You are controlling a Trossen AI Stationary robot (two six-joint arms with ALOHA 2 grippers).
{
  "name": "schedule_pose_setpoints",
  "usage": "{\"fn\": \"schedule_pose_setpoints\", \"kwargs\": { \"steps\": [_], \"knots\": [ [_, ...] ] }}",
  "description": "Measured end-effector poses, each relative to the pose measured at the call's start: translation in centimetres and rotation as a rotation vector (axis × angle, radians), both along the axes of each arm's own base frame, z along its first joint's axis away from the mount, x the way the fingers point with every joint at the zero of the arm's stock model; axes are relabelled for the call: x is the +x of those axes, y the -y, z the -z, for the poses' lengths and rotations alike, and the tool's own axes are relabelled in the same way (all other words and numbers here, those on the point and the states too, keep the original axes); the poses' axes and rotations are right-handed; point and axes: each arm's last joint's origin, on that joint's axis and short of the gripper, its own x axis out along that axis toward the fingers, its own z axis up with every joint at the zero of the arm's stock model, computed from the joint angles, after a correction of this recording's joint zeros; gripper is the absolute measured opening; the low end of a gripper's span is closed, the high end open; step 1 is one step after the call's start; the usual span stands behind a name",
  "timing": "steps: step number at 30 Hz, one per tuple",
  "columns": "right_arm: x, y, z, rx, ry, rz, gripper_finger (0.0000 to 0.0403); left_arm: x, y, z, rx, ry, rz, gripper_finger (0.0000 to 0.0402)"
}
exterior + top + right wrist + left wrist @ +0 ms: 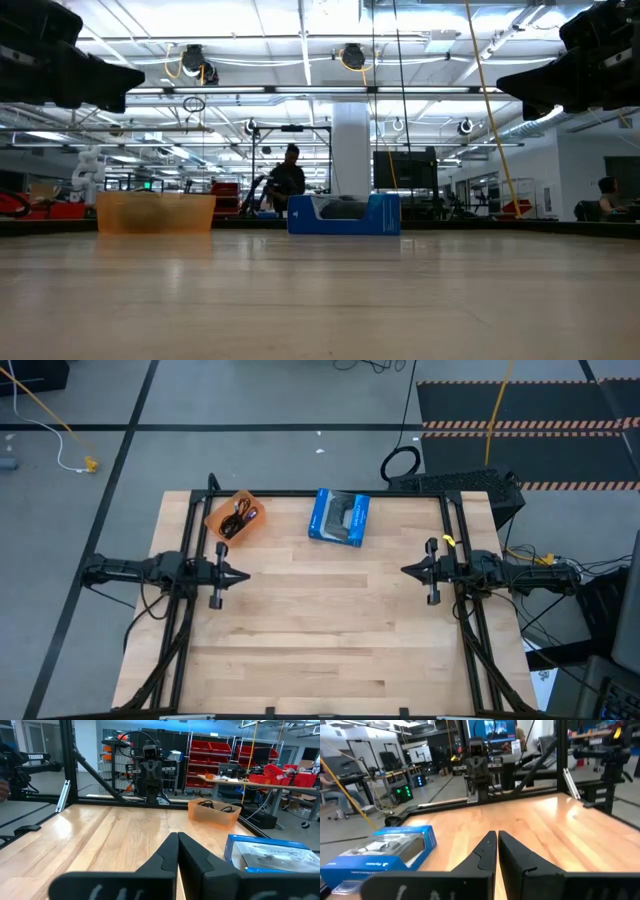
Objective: Pick and place USB-C Cables
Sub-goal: Return to Home Position
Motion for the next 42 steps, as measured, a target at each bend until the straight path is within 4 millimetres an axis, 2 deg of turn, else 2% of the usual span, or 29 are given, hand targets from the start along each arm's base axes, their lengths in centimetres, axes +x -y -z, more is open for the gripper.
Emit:
{"fn": "schedule_pose_setpoints", "kwargs": {
  "steps": [11,21,42],
  "knots": [
    [0.00,0.00,0.00,0.000,0.000,0.000,0.0000,0.07,0.01,0.11,0.011,-0.013,0.000,0.0003],
    [0.00,0.00,0.00,0.000,0.000,0.000,0.0000,0.07,0.00,0.09,0.011,-0.010,-0.003,0.0035],
    [0.00,0.00,0.00,0.000,0.000,0.000,0.0000,0.08,0.00,0.10,0.012,-0.010,-0.004,0.0035]
  ]
}}
